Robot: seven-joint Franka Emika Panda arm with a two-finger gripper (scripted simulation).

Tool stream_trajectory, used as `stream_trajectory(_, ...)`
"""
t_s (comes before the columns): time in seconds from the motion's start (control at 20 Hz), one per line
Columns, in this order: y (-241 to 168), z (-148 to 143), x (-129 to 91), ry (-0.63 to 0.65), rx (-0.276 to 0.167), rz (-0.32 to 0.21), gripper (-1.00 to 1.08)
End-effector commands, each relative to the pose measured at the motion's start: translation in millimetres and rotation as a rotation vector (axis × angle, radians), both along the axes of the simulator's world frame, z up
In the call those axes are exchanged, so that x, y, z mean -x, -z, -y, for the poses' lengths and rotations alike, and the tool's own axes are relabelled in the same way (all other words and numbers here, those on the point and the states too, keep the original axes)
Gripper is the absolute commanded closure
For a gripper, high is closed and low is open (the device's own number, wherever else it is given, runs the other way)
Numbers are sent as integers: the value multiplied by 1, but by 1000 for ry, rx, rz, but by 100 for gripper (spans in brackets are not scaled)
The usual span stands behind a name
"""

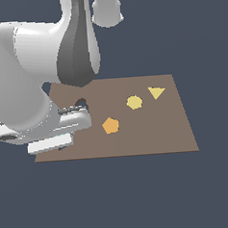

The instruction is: Insert a designated object into the corresponding slot on a board.

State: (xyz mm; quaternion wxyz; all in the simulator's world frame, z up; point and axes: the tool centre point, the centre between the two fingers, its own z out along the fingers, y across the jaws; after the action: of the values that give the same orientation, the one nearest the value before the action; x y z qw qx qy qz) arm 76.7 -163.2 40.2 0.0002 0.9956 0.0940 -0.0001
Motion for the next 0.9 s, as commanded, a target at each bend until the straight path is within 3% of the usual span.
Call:
stream_trajectory(0.0,0,-1,-5,-33,0,0,108)
stream_trajectory(0.75,10,-3,-11,-66,1,0,108)
stream_trajectory(0.8,10,-3,-11,-66,1,0,-92)
stream_trajectory(0.85,10,-3,-11,-66,1,0,-92)
